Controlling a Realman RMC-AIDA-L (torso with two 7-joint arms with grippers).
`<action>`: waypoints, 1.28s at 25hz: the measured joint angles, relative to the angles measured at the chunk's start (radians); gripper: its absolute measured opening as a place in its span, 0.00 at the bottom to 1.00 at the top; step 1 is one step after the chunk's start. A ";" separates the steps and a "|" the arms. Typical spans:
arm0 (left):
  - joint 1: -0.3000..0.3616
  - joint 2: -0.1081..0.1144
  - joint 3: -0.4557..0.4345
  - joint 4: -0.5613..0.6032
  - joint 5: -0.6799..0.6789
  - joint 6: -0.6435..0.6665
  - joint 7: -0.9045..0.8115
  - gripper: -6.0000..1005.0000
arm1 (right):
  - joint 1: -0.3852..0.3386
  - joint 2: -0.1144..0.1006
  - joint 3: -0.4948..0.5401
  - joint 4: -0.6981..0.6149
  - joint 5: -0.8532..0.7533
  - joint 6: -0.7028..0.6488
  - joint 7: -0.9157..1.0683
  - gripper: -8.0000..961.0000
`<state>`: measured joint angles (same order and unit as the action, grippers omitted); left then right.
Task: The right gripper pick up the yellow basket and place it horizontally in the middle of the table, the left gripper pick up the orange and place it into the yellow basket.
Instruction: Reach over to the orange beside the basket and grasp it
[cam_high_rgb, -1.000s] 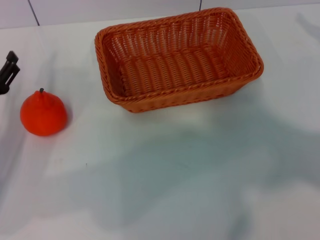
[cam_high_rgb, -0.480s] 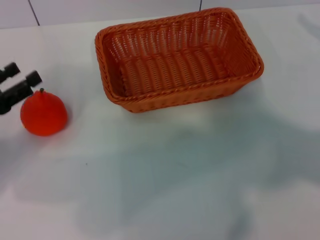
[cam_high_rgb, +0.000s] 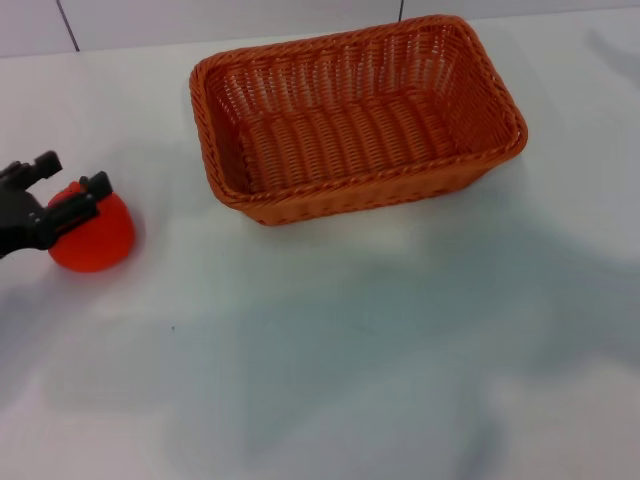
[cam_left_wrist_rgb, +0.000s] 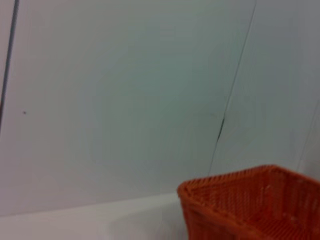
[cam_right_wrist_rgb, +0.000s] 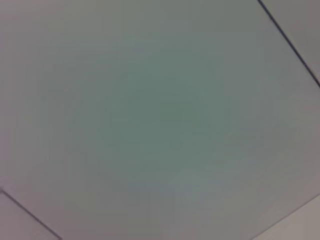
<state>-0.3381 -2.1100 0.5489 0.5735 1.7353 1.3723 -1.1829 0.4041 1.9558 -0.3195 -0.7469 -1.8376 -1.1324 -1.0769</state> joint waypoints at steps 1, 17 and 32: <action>-0.004 -0.003 0.006 -0.003 0.000 -0.019 0.011 0.82 | 0.000 0.000 0.000 0.000 0.000 -0.006 0.000 0.96; -0.040 -0.010 0.030 -0.060 0.000 -0.149 0.111 0.82 | -0.002 -0.003 -0.003 0.006 -0.004 -0.066 0.002 0.96; -0.038 -0.010 0.031 -0.071 0.019 -0.200 0.114 0.81 | -0.001 -0.003 -0.003 0.006 -0.003 -0.088 0.007 0.96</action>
<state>-0.3756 -2.1198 0.5797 0.5029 1.7544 1.1719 -1.0692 0.4034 1.9527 -0.3221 -0.7409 -1.8408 -1.2201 -1.0696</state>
